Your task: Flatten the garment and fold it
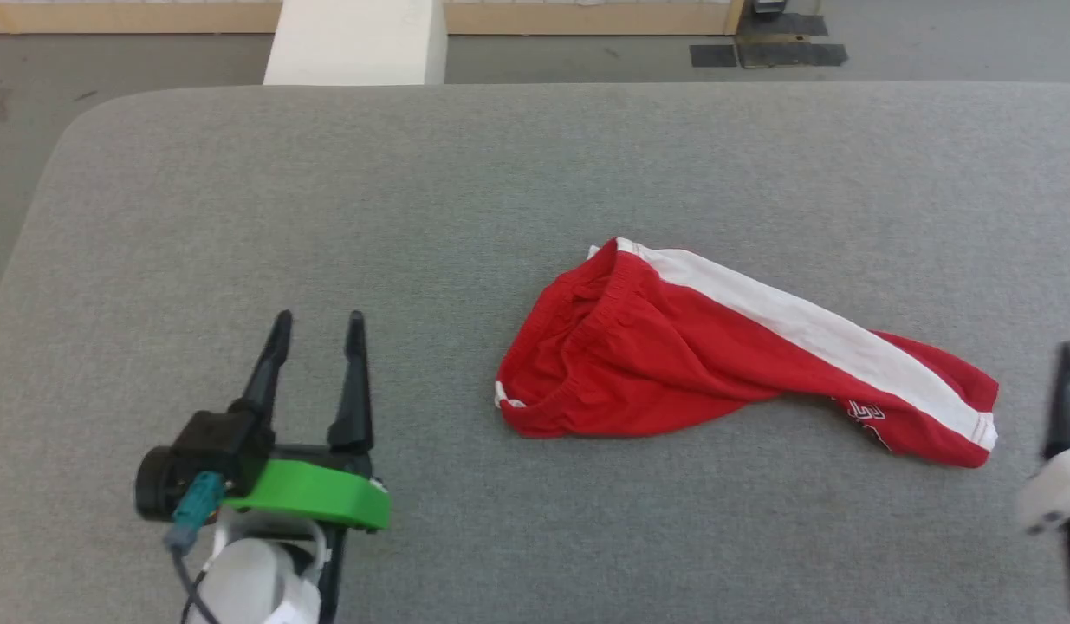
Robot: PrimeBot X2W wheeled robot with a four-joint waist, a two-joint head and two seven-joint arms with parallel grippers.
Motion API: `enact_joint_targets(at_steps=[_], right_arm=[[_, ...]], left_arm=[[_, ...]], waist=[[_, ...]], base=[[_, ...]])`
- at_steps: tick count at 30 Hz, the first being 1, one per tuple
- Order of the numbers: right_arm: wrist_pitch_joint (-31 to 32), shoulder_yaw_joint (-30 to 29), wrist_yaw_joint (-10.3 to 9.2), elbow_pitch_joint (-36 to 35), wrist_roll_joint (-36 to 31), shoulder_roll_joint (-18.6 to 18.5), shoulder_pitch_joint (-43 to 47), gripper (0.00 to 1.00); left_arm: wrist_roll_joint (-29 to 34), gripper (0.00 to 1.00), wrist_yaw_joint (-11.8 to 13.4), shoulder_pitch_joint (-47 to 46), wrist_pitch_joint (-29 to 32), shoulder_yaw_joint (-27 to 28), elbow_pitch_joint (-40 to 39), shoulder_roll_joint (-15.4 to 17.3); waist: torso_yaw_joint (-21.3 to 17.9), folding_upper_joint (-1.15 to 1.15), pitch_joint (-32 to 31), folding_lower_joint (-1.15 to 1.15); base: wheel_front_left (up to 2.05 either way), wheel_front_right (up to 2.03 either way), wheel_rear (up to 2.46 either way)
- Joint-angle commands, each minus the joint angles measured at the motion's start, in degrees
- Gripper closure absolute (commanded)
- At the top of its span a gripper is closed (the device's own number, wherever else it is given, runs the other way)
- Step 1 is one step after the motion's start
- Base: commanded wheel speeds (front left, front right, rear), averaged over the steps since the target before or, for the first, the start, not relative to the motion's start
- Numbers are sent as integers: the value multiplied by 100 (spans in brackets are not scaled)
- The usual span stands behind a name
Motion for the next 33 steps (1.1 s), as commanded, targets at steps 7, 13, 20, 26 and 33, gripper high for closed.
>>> enact_joint_targets(at_steps=[7,13,20,26,33], right_arm=[[-1027,1371,-8,-49,387,24,537,0],[-1456,2034,-8,89,490,24,426,0],[-1696,2324,-8,322,644,24,185,0],[-1825,2503,-8,521,874,24,44,0],[-1950,2568,-8,698,983,24,-47,0]], left_arm=[[-263,0,-104,-911,239,-859,550,-17],[-805,0,195,-2115,1577,-1476,1309,-17],[-1199,0,860,-3365,3487,-1850,2301,-17],[-1170,0,969,-3963,4657,-1995,2900,84],[-1161,100,962,-4150,5207,-2076,2935,250]], waist=[[-447,0,210,0],[-968,0,484,0],[-1471,0,776,0],[-1722,0,963,0],[-1781,0,1033,0]], base=[[0,0,0],[0,0,0],[0,0,0],[0,0,0],[0,0,0]])
